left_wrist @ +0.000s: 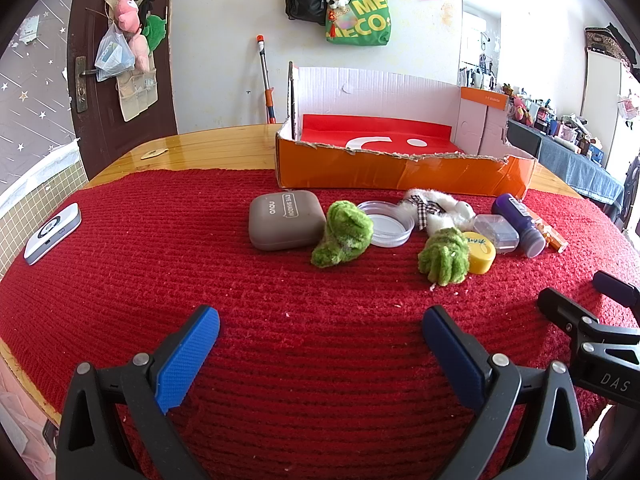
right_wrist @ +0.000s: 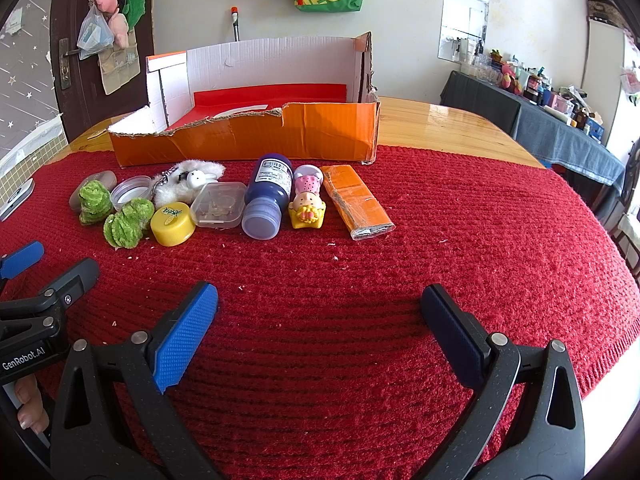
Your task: Organize objects
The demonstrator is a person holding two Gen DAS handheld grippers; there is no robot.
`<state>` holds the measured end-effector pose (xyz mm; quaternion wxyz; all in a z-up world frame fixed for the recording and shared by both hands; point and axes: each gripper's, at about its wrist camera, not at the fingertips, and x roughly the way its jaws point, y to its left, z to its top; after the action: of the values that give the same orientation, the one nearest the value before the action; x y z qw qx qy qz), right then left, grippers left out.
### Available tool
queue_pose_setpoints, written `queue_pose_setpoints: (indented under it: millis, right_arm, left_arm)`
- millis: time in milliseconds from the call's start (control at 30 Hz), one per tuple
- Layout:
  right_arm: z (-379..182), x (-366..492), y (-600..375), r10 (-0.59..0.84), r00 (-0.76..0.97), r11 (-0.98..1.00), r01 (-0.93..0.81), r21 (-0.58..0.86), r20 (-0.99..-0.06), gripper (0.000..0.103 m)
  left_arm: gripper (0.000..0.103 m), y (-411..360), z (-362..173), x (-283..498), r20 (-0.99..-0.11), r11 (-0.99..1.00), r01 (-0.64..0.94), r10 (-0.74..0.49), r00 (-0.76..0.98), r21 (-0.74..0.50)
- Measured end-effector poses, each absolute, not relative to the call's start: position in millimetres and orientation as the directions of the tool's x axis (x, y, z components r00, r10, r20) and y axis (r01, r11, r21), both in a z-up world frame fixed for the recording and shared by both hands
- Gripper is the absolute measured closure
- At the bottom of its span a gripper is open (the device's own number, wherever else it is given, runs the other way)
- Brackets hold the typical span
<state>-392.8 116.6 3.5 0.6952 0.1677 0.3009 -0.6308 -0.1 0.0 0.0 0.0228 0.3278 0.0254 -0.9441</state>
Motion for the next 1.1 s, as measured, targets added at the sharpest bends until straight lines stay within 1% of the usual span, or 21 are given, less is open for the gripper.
queue_pose_setpoints:
  millis: [1100]
  right_arm:
    - [5.0,-391.5,115.7,-0.767,0.045,0.179,0.973,-0.146,-0.640,0.000]
  left_arm:
    - [0.000,-1.0,1.0,-0.6,-0.629,-0.996,0.082,-0.043,-0.776,-0.033]
